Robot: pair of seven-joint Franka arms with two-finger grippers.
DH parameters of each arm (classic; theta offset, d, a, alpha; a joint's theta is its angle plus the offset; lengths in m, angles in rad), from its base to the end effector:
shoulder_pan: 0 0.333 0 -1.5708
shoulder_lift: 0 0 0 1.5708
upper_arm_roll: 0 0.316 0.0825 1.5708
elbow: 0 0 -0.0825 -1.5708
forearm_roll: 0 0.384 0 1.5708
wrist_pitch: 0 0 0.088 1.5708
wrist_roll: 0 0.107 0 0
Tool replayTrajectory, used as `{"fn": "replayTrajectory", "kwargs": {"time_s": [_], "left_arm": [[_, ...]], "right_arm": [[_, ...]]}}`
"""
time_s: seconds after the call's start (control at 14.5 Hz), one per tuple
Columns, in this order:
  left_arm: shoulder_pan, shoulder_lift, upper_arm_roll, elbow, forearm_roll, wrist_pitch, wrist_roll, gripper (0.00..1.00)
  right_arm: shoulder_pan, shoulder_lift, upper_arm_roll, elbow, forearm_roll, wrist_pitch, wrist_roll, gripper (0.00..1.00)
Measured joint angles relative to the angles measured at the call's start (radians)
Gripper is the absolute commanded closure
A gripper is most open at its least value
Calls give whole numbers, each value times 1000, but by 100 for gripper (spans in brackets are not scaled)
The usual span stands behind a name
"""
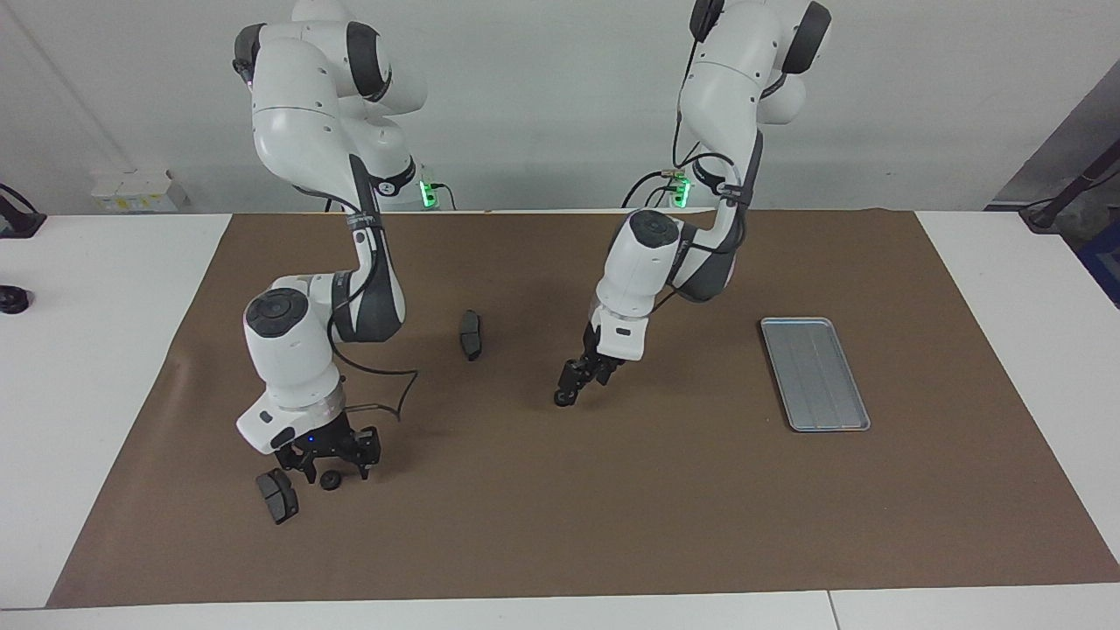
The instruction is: Place bearing gear from tray to pile
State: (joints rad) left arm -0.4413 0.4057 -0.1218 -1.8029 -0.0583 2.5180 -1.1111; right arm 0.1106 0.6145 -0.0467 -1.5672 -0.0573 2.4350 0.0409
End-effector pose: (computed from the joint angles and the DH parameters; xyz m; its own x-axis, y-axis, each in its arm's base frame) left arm 0.5747 -0.3531 0.3551 0.8156 0.5765 0.0497 0.5353 -0.7842 0.3139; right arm 0.7216 0.0516 0.3098 0.9646 0.0795 0.2516 0.0655 -0.9958 0.0635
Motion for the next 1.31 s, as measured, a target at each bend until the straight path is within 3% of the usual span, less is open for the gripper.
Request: {"fn": "replayTrajectory", "kwargs": {"time_s": [0.28,0.76,1.03,1.31], "left_arm": [[160,-175,17,1,4,-267,357,0],[337,-284,21,2,78,-576,1014,0],[403,-391,26,13,74,-741,1085,0],[416,-415,34,151,73,-916,1089,0]], "right_arm": [[140,0,6,40,1,-44,181,13],[387,2,7,58,1,-69,463,16],[455,15,7,30,1,-72,544,22],[485,16,6,-1,1,-72,564,30]]}}
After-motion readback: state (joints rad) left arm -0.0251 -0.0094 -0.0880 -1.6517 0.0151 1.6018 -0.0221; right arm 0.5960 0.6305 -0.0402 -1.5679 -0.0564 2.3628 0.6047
